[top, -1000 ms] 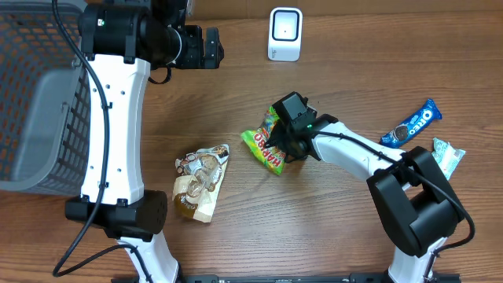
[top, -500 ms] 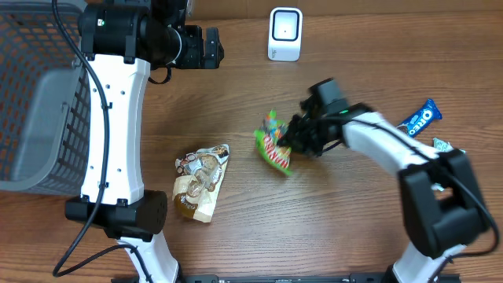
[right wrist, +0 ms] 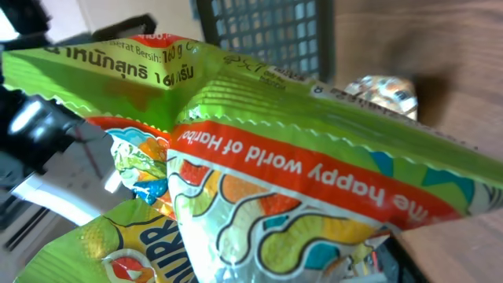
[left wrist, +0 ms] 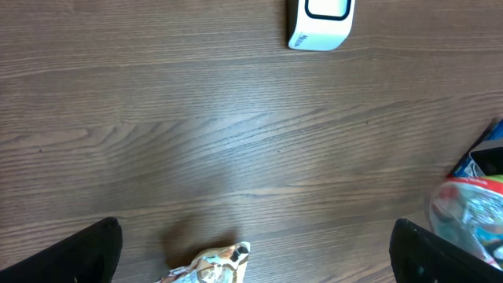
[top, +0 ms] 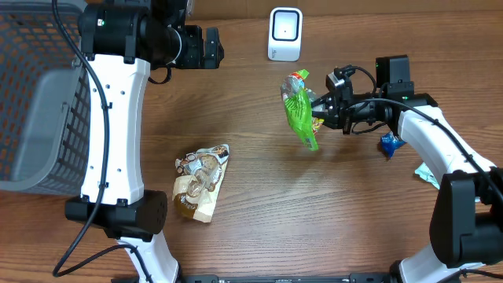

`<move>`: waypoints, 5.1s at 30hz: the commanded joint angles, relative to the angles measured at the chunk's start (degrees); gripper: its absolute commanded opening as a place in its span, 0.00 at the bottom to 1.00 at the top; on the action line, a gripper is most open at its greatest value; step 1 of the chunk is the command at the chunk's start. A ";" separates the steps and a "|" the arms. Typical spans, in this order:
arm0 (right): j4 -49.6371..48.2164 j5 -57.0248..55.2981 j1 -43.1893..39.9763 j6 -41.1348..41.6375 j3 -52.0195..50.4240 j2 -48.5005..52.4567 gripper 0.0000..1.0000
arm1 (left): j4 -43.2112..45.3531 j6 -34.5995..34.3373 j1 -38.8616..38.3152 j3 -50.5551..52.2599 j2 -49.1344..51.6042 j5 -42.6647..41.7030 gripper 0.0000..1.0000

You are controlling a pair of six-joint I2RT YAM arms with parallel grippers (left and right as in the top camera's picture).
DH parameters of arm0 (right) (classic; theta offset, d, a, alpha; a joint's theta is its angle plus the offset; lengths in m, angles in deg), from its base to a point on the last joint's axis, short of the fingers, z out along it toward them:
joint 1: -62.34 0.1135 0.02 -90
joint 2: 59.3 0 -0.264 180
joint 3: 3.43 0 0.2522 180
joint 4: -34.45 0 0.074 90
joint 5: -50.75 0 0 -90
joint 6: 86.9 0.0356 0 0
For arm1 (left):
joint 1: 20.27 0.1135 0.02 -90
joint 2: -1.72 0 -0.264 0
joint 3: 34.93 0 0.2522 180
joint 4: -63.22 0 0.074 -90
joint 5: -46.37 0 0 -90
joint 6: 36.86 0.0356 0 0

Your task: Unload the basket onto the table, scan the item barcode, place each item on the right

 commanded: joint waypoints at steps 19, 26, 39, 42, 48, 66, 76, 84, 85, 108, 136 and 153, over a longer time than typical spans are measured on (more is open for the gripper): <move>16.76 6.36 -0.22 -40.54 0.52 -1.57 0.03 | 0.09 0.44 0.09 -0.46 -0.48 0.31 1.00; 31.58 1.31 -0.22 -59.69 0.52 -1.75 0.03 | 0.09 0.44 0.09 -0.46 -0.50 0.31 1.00; 35.45 -94.53 17.70 -10.82 3.67 -1.77 0.04 | 0.09 0.44 0.11 -0.46 -0.50 0.31 1.00; 39.65 -111.12 22.95 -8.96 6.14 -1.77 0.04 | 0.09 0.44 0.09 -0.46 -0.50 0.31 1.00; 39.04 -126.51 31.65 -10.10 6.86 -1.53 0.04 | 0.09 0.44 0.09 -0.46 -0.50 0.31 1.00; 33.59 -137.57 40.19 -27.30 6.86 -1.20 0.33 | 0.09 0.44 0.09 -0.46 -0.48 0.31 1.00; 36.61 -115.73 36.98 -13.49 6.88 -1.77 1.00 | 0.09 0.44 0.09 -0.46 -0.50 0.31 1.00; 35.93 -85.96 13.79 -14.99 6.86 -5.20 1.00 | 0.09 0.44 0.09 -0.46 -0.50 0.31 1.00; 35.30 -81.11 10.82 -16.81 6.62 -5.05 1.00 | 0.09 0.44 0.09 -0.46 -0.50 0.31 1.00; 11.32 -57.18 -10.40 -6.64 -15.63 -3.39 0.98 | 0.09 0.44 0.09 -0.46 -0.48 0.31 0.99; -22.45 -63.45 -9.94 -10.80 -24.94 3.30 0.68 | 0.09 0.44 0.09 -0.46 -0.50 0.31 1.00; -27.89 -75.43 -0.83 -4.90 -24.96 6.23 0.70 | 0.09 0.44 0.09 -0.46 -0.50 0.31 1.00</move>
